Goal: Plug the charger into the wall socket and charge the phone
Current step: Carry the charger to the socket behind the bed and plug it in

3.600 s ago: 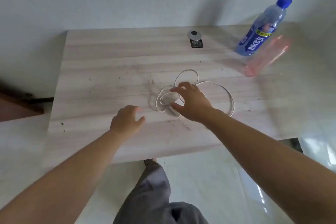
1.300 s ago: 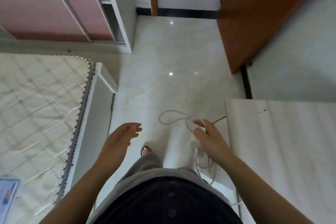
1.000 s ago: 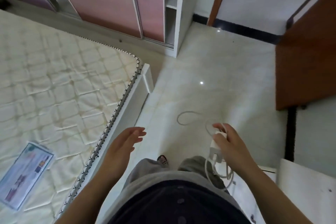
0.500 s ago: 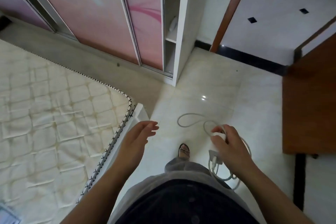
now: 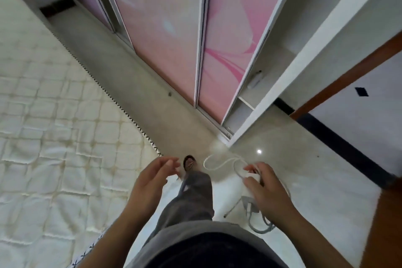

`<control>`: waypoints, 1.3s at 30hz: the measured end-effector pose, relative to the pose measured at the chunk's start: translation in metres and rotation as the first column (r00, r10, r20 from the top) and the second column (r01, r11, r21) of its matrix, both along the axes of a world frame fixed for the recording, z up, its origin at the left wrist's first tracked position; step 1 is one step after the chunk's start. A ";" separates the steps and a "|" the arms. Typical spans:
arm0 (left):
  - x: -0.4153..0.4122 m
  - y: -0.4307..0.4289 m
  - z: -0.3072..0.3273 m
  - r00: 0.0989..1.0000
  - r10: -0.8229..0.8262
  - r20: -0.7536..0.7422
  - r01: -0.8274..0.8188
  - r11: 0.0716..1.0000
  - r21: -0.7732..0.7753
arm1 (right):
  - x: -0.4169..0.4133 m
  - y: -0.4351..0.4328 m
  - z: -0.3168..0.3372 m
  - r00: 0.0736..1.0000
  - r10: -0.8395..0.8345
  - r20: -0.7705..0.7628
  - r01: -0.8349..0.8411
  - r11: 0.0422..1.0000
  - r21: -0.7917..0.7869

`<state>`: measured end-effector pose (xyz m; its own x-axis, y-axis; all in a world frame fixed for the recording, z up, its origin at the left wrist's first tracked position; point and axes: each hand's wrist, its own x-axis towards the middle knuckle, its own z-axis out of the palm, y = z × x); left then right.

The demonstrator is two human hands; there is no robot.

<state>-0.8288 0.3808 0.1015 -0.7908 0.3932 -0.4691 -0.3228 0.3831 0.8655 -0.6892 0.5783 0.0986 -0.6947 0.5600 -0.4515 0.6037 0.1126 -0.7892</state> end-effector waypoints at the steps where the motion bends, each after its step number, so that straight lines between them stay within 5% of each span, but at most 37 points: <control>1: -0.021 0.011 -0.002 0.999 0.033 0.010 -0.033 0.999 0.018 | -0.029 0.012 0.000 0.999 0.030 -0.012 -0.030 1.000 0.007; 8: -0.171 0.056 0.029 0.973 0.226 -0.056 -0.220 0.971 0.097 | -0.223 0.068 0.034 0.962 0.268 -0.045 -0.268 0.963 0.021; 18: -0.285 0.031 0.028 0.788 0.615 0.024 -0.616 0.788 0.024 | -0.427 0.086 0.031 0.838 0.545 0.014 -0.544 0.834 0.092; 32: -0.505 0.032 0.029 0.626 0.780 -0.008 -0.780 0.625 -0.041 | -0.720 0.070 0.036 0.742 0.667 -0.069 -0.670 0.739 -0.067; 39: -0.641 0.000 0.022 0.681 0.733 -0.008 -0.733 0.680 -0.017 | -0.834 0.045 0.022 0.788 0.616 -0.020 -0.616 0.788 0.010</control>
